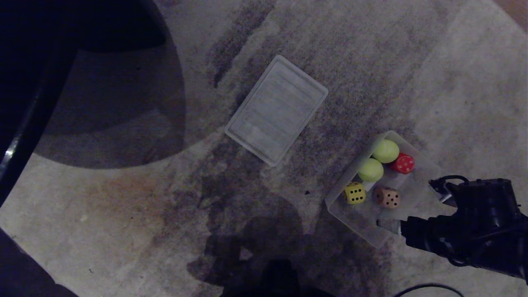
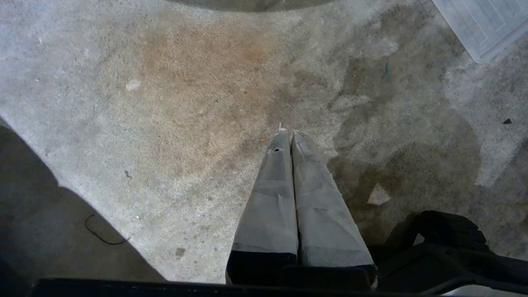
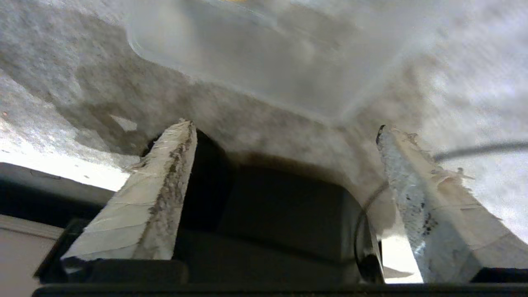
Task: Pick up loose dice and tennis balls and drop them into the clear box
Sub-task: Pick up toys out of the box
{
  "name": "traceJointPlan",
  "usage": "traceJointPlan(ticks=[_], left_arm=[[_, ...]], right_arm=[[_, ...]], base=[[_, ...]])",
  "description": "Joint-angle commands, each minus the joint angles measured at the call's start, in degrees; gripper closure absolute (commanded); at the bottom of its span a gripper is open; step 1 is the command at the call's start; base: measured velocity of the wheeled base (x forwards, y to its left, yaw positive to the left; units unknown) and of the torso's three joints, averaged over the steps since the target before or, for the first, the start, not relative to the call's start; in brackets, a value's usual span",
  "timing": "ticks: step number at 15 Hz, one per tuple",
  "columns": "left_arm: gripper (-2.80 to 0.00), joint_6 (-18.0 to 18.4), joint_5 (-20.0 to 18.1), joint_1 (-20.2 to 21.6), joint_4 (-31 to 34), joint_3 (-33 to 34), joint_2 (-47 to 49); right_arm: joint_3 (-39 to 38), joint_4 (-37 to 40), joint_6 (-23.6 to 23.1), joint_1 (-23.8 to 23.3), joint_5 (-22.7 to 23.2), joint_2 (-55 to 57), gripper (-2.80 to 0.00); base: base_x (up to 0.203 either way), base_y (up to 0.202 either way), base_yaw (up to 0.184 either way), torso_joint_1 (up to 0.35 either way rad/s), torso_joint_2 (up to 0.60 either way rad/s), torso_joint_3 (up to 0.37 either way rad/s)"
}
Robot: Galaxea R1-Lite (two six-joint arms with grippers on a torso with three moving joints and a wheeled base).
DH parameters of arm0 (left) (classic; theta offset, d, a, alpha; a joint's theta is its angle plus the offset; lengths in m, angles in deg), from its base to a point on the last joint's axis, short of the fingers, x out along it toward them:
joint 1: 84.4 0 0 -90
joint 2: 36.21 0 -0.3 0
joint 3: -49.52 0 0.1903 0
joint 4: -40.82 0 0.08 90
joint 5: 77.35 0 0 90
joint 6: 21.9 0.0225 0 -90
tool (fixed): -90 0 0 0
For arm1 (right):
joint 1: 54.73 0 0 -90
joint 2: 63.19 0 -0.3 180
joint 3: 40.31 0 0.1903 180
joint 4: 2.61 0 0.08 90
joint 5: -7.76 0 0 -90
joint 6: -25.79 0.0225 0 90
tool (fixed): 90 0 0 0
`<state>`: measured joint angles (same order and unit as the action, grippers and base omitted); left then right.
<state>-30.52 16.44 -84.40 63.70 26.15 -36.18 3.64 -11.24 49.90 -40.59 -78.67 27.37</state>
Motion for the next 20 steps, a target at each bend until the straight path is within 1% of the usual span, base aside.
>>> traceJointPlan(ticks=[1, 2, 4, 6, 8, 10, 12, 15, 16, 18, 20], left_arm=[[0.0, -0.08, -0.01, 0.0, -0.04, 0.0, -0.11], [0.0, -0.08, 0.08, 0.0, -0.04, 0.0, -0.02], [0.0, -0.08, 0.06, 0.0, -0.04, 0.0, -0.09], [0.0, -0.08, 0.05, 0.0, -0.04, 0.0, -0.04], [0.0, -0.08, 0.08, 0.0, -0.04, 0.0, -0.02], [0.0, -0.08, 0.08, 0.0, -0.04, 0.0, -0.02], [0.0, -0.08, 0.08, 0.0, -0.04, 0.0, -0.02], [0.0, -0.08, 0.04, 0.0, -0.04, 0.0, -0.07], [0.0, -0.08, 0.07, 0.0, -0.04, 0.0, -0.02], [0.0, -0.08, 0.08, 0.0, -0.04, 0.0, -0.04], [0.0, -0.08, 0.04, 0.0, -0.04, 0.0, -0.08]], right_arm=[[-4.43, -0.16, 0.16, -0.85, 0.11, -6.75, 0.0], [-6.54, -0.17, 0.0, -0.9, 0.16, -8.46, 0.0], [-9.8, -0.13, -2.38, -0.66, -0.21, -11.93, 0.0], [-11.41, 0.68, -4.21, -0.9, -1.46, -17.08, 0.0], [-12.5, 3.54, -4.76, -0.98, -2.75, -23.67, 0.0], [-13.45, 10.55, -4.86, -0.92, -3.21, -33.83, 0.0], [-14.02, 17.97, -4.99, -0.72, -3.22, -46.87, 0.0], [-14.24, 32.37, -7.78, -1.14, -3.12, -66.79, 0.0], [-14.35, 36.23, -8.86, -1.36, -3.29, -71.49, 0.0], [-14.97, 41.63, -10.7, -1.76, -4.62, -74.82, 0.0], [-16.13, 40.49, -11.27, -1.92, -5.07, -74.47, 0.0]], base=[[0.0, 0.0, 0.0, 0.0, 0.0, 0.0], [0.0, 0.0, 0.0, 0.0, 0.0, 0.0], [0.0, 0.0, 0.0, 0.0, 0.0, 0.0], [0.0, 0.0, 0.0, 0.0, 0.0, 0.0], [0.0, 0.0, 0.0, 0.0, 0.0, 0.0], [0.0, 0.0, 0.0, 0.0, 0.0, 0.0], [0.0, 0.0, 0.0, 0.0, 0.0, 0.0], [0.0, 0.0, 0.0, 0.0, 0.0, 0.0], [0.0, 0.0, 0.0, 0.0, 0.0, 0.0], [0.0, 0.0, 0.0, 0.0, 0.0, 0.0], [0.0, 0.0, 0.0, 0.0, 0.0, 0.0]])
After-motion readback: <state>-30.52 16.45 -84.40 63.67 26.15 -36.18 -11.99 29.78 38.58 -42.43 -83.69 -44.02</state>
